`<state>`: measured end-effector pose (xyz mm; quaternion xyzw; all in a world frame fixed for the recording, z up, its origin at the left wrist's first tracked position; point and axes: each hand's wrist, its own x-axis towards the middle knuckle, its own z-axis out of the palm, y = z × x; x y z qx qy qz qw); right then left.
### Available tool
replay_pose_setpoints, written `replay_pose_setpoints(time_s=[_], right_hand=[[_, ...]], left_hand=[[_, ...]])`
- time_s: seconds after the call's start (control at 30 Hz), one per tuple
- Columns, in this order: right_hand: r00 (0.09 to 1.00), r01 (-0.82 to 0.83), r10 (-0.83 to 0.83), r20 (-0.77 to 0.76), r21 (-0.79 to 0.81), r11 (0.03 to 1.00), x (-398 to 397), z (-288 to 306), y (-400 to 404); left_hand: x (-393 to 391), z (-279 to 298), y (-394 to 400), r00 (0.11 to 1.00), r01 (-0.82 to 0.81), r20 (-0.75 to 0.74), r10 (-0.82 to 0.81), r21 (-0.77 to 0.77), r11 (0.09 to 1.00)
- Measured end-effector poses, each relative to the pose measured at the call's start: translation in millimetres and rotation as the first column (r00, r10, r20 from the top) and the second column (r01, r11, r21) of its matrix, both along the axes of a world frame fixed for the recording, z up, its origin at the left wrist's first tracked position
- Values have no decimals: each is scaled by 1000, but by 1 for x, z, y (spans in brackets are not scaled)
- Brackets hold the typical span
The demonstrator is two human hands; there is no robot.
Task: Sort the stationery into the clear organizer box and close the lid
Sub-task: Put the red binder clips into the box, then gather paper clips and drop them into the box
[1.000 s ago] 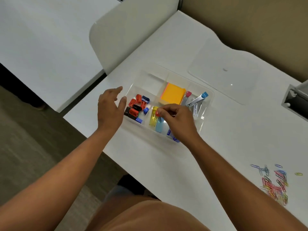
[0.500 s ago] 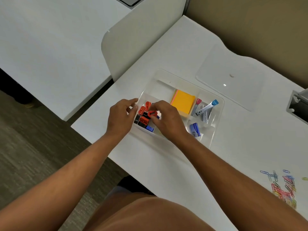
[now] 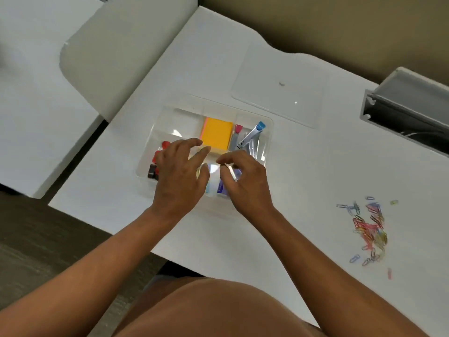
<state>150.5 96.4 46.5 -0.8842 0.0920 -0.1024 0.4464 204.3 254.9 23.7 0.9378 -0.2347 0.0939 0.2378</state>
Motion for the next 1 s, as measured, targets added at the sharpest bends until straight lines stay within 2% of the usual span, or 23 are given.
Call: replay_pose_setpoints(time_s=[0.27,0.5,0.63,0.8,1.0], right_hand=[[948,317,-318,-33,-13,948,-85,-3,-115],[874,465,-476,-98,-110,878,-174,-13,-213],[825,495,-533,-188,-212,842,-224,-24,-265],[770,395,-515,-376,-354,848,-252,-39,-302],[810,306,-440,-386,-361,881,-250,-52,-305]], left_hand=[[-73,7,-140,937,349,-47,-347,26,937],[-123,-7,-232,801,580,-177,-571,-3,815],[-150,-20,-258,762,604,-299,-574,10,797],[-176,-32,-276,755,581,-382,-533,12,814],[-189,-36,-289,740,500,-511,-437,-17,866]])
